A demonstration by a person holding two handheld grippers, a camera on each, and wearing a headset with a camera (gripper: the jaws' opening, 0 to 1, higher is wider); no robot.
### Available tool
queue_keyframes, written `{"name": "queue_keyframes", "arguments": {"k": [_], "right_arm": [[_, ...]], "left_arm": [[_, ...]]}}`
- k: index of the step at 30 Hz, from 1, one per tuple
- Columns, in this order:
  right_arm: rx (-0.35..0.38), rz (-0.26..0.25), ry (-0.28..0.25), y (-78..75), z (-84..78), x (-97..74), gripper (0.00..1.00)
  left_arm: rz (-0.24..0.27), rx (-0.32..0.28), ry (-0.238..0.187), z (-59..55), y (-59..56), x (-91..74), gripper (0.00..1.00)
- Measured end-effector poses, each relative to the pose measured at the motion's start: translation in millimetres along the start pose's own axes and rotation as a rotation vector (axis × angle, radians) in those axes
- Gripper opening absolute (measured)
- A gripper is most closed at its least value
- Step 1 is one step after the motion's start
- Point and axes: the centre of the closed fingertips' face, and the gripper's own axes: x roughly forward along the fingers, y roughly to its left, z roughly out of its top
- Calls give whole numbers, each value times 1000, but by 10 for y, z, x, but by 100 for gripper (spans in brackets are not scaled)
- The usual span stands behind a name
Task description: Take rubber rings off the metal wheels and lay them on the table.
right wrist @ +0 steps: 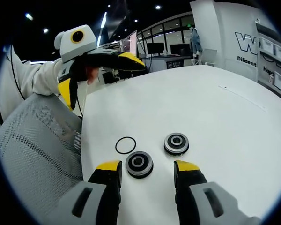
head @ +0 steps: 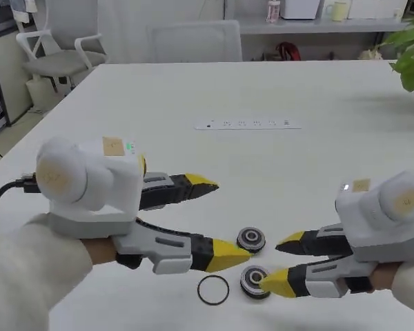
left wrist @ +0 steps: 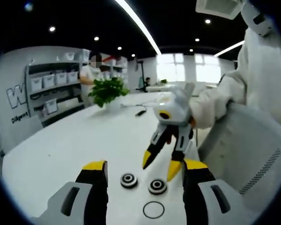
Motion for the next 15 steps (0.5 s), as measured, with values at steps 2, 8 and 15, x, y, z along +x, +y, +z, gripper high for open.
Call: {"name": "queue_keyframes", "arguments": {"k": [2,8,15], "right_arm": [[0,4,5,5,-15,6,41],[-5,15,16,36,-44,31,41],[-21,29,33,75,-85,66,39]], "left_arm": [[-9,13,-4,15,-7,42,63],[-21,32,7,9,35,186,58],[-53,49,45,-143,-3,362,54]]}}
